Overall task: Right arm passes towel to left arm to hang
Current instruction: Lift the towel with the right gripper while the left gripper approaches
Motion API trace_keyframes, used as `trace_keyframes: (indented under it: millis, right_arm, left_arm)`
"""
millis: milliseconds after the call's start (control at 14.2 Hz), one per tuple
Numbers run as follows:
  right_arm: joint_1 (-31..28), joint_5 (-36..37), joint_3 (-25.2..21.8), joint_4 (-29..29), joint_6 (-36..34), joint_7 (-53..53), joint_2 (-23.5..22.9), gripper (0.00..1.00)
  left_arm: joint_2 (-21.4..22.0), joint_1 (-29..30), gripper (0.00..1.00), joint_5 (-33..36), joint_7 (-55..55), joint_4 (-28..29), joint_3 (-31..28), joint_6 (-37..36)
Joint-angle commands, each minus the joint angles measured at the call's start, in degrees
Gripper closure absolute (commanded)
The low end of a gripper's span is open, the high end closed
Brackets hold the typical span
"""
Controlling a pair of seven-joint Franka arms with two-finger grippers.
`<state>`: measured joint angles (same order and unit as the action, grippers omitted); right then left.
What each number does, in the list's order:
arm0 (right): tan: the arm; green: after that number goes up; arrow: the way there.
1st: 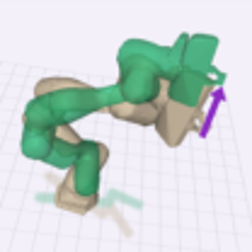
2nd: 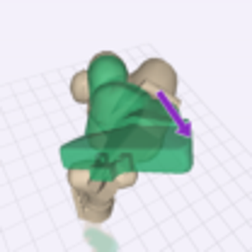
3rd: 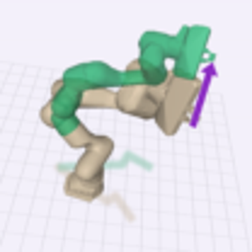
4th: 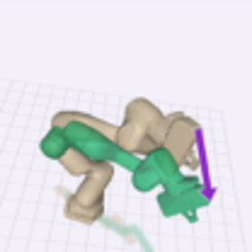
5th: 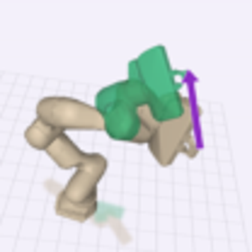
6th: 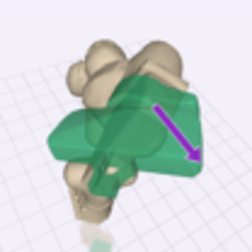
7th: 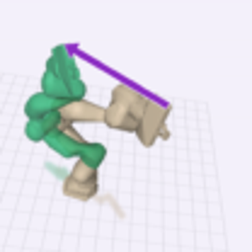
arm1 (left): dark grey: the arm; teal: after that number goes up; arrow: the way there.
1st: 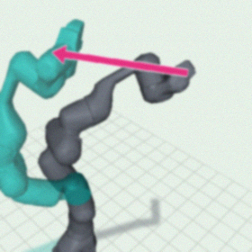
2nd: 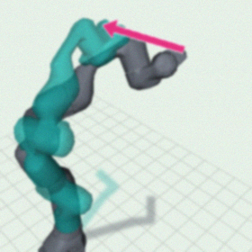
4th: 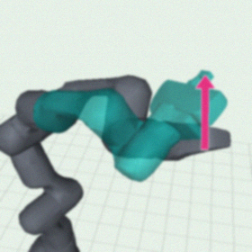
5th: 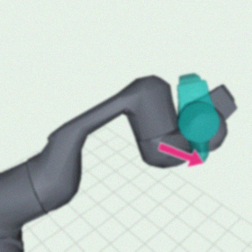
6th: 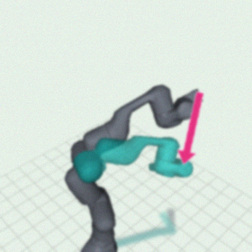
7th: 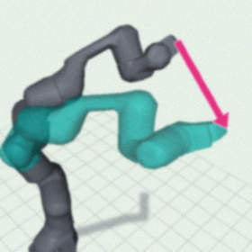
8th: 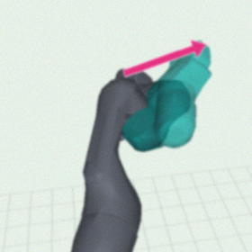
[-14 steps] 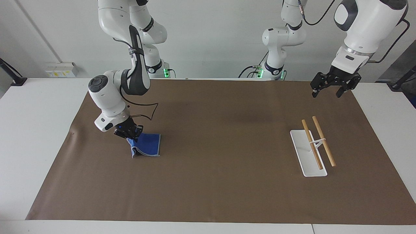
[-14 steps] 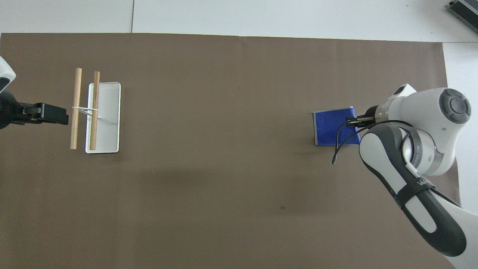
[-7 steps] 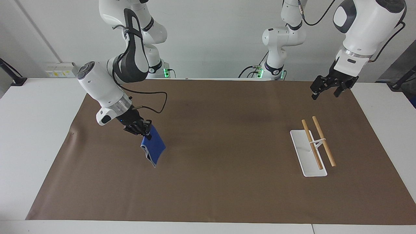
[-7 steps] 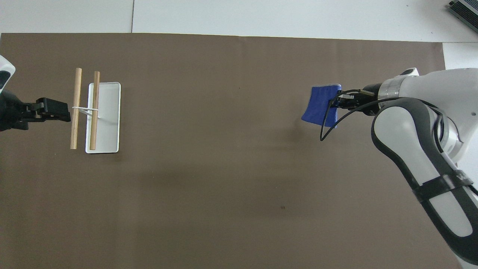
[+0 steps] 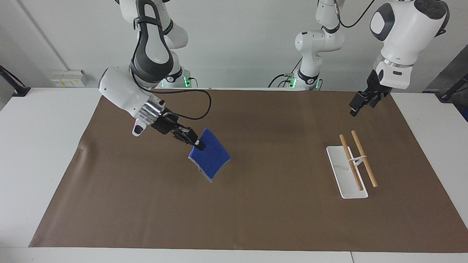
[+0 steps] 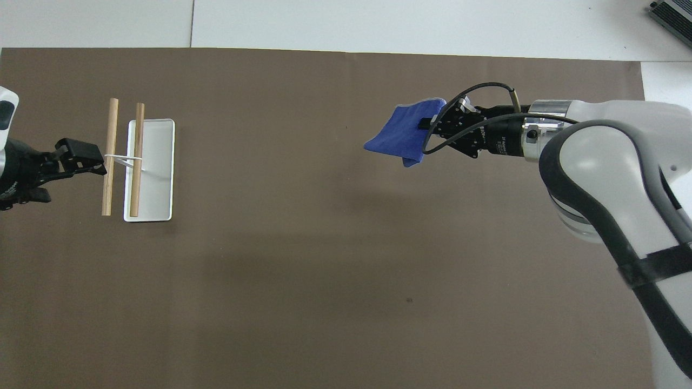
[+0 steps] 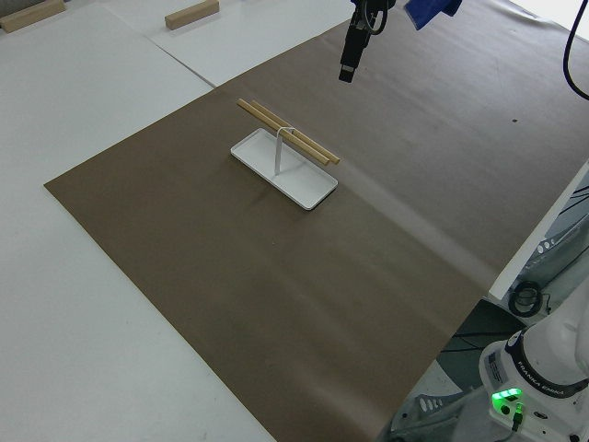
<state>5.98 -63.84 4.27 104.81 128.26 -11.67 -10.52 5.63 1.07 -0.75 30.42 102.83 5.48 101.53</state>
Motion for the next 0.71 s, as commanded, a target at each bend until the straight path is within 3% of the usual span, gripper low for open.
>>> trace_keyframes:
  millis: [0,283,636]
  right_arm:
    - [2.3,-9.1,0.2,-1.2,2.5,-5.1,-0.9,1.0]
    - [12.3,-21.7,0.2,-1.3,16.0,-10.5,-0.9,1.0]
    - [20.2,-33.1,0.2,-2.1,24.9,-10.6,-1.3,1.0]
  left_arm:
    - [2.5,0.3,0.0,-1.1,8.6,4.1,0.3,5.1]
    - [3.9,-0.5,0.0,-2.8,29.3,7.7,3.6,10.8]
    - [3.4,-0.7,0.0,-6.8,45.0,8.2,6.1,18.1]
